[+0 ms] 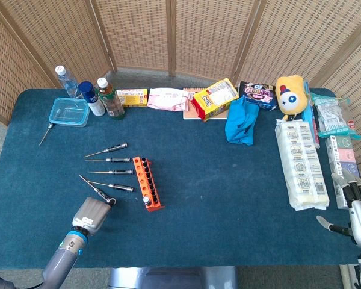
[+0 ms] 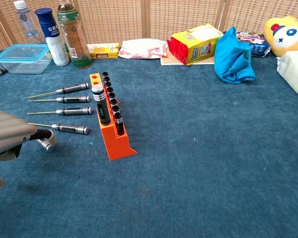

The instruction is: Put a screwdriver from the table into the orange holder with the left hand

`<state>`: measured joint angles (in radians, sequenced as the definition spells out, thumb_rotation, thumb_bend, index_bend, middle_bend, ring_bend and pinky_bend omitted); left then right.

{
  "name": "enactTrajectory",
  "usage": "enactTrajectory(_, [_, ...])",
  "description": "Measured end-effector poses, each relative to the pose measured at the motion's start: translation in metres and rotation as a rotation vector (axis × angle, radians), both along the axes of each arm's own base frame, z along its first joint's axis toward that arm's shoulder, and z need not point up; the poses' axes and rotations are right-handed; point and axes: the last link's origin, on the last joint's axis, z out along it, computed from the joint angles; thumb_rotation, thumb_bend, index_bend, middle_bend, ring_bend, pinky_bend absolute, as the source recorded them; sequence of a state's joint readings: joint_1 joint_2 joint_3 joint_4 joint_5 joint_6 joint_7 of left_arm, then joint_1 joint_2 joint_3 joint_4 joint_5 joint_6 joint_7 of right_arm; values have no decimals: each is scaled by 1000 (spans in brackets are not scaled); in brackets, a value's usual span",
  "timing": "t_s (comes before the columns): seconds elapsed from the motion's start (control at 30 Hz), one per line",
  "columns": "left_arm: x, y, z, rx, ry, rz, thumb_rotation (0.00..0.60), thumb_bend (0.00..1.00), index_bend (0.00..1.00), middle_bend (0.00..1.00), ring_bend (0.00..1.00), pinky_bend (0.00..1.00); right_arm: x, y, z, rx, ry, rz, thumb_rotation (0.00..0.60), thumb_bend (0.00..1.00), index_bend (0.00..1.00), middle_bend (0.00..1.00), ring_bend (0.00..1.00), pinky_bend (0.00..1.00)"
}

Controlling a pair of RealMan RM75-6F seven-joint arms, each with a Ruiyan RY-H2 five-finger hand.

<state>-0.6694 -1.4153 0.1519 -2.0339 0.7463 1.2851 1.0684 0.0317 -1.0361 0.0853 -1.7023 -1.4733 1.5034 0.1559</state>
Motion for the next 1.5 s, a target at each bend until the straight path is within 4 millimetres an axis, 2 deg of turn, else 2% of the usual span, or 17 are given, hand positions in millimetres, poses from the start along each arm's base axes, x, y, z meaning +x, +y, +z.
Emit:
enactTrajectory(0.3, [3, 6, 13, 50, -74, -66, 600, 159, 168, 1000, 1000, 970, 0, 0, 0, 1, -1, 1, 600, 93, 127, 43, 47, 6])
enactTrajectory(0.43, [-3, 13, 16, 74, -103, -108, 600, 163, 176, 1000, 1000, 970, 0, 0, 0, 1, -2, 0, 600, 94, 127, 43, 47, 6])
enactTrajectory(0.67, [-21, 25, 13, 68, -125, -127, 600, 187, 337, 1000, 1000, 970, 0, 0, 0, 2, -2, -2, 600, 93, 127, 43, 48, 7])
enactTrajectory(0.8, [-29, 28, 11, 57, -135, -126, 600, 197, 396, 1000, 1000, 970, 0, 0, 0, 4, -2, -3, 600, 93, 127, 43, 48, 6])
enactTrajectory(1.23, [-27, 33, 0, 59, -160, -177, 600, 286, 400, 1000, 1000, 970, -1, 0, 0, 5, -5, -5, 600, 93, 127, 43, 49, 6])
enactTrajectory(1.5, [-29, 35, -8, 55, -139, -188, 600, 289, 400, 1000, 1000, 970, -1, 0, 2, 4, -12, -5, 600, 94, 127, 43, 49, 6])
